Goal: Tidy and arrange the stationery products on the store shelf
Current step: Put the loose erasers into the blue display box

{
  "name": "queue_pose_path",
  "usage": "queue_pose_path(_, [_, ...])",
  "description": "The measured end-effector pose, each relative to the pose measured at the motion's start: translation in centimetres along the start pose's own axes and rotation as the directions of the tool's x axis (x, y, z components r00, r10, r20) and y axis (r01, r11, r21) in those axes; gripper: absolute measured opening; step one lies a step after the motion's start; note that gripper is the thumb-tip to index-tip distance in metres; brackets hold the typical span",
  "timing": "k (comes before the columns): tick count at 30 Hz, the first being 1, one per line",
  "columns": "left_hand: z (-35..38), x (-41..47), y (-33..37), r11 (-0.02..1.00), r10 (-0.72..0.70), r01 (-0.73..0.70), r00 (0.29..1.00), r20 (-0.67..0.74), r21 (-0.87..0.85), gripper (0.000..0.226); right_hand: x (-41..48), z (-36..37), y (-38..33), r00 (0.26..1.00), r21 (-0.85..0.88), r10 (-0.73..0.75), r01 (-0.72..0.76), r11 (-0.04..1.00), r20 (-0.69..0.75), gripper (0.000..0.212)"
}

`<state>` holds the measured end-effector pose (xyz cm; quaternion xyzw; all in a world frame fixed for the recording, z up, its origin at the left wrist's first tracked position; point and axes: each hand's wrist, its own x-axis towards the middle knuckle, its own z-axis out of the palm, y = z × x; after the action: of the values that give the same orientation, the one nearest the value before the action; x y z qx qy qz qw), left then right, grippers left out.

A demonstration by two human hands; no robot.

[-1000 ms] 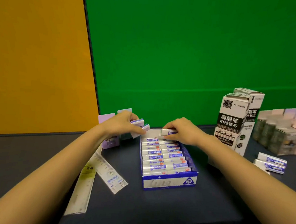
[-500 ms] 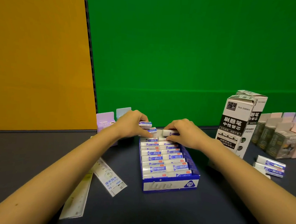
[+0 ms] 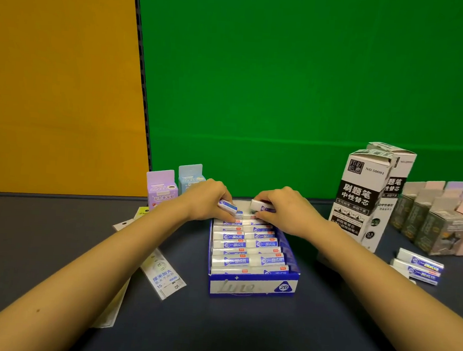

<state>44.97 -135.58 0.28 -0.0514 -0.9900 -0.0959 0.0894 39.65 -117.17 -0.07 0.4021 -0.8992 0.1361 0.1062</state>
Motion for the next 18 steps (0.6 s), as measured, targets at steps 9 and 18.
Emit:
queue_pose_path(9, [-0.8,-1.0,-0.4,0.992,0.057,-0.057,0.998,-0.005,-0.108,0.028,-0.2,0.0,0.2,1.000,0.054,0.000,0.000,0.999,-0.014,0.027])
queue_pose_path(18, [-1.2,-2.1,1.0,0.988,0.064,-0.061,0.998,0.016,-0.139,0.025,-0.3,-0.1,0.1,0.989,0.083,-0.102,0.094,0.992,0.105,0.031])
